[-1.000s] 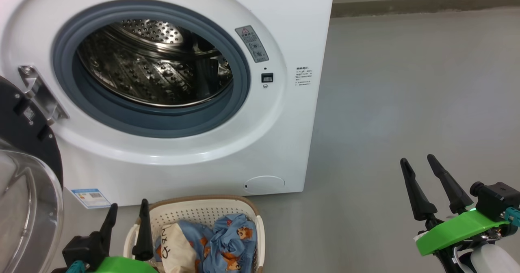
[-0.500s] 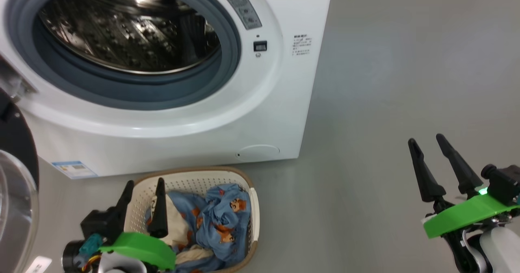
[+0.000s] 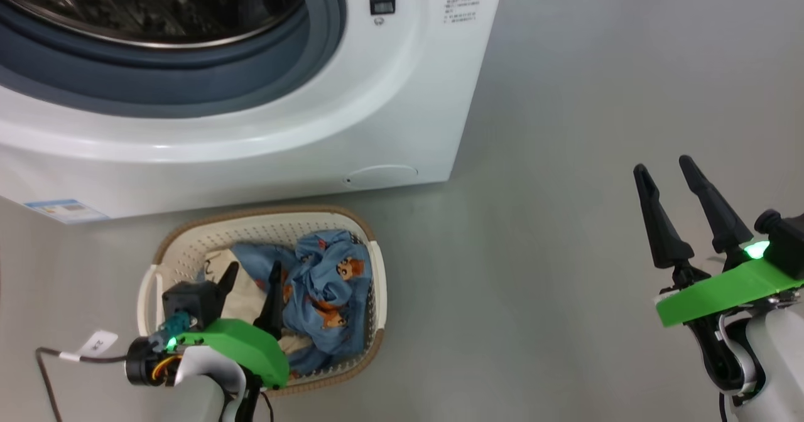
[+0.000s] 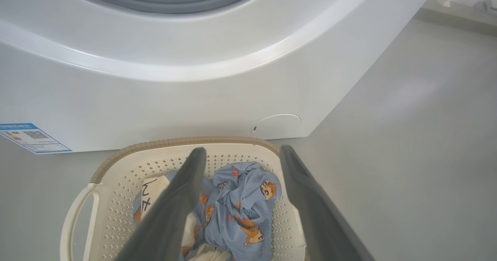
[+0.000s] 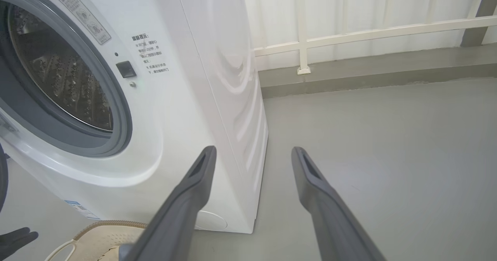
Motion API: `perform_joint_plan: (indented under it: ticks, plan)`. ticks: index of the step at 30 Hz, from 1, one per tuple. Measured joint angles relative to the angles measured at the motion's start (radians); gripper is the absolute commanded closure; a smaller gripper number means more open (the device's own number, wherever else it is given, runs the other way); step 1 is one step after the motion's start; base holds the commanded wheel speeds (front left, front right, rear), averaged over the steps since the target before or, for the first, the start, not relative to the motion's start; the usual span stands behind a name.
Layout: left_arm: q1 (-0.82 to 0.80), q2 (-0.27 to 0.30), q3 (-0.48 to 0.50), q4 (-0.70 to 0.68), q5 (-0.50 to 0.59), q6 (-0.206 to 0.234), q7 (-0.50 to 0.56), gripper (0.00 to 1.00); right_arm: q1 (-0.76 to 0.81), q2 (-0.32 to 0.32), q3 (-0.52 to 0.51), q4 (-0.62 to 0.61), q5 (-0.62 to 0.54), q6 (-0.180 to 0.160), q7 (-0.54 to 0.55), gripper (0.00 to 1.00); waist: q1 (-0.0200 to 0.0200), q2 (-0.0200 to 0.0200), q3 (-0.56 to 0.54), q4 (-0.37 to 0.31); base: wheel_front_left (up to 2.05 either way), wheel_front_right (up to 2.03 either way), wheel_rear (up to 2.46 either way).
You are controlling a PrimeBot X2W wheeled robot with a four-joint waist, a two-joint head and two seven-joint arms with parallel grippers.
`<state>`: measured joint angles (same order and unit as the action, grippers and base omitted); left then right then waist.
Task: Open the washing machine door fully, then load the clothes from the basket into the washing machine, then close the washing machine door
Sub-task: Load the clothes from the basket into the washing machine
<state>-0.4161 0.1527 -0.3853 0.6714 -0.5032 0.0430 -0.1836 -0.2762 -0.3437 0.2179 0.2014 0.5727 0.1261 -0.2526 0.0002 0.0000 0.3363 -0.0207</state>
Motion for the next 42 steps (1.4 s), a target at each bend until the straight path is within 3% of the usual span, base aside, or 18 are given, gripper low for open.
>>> perform_joint_plan:
  ticks: [25, 42]
  plan:
    - [-0.356, -0.080, -0.055, 0.534, -0.004, -0.092, 0.038, 0.00, -0.168, -0.020, 0.065, -0.027, 0.027, 0.000, 0.000, 0.00, -0.0001, 0.0000, 0.289, -0.051, 0.00, 0.00, 0.00]
    - [-0.493, -0.057, -0.057, 0.610, -0.021, -0.095, 0.106, 0.00, -0.234, -0.014, 0.065, -0.069, 0.027, 0.000, -0.001, 0.00, -0.0001, 0.0000, 0.448, -0.113, 0.00, 0.00, 0.00]
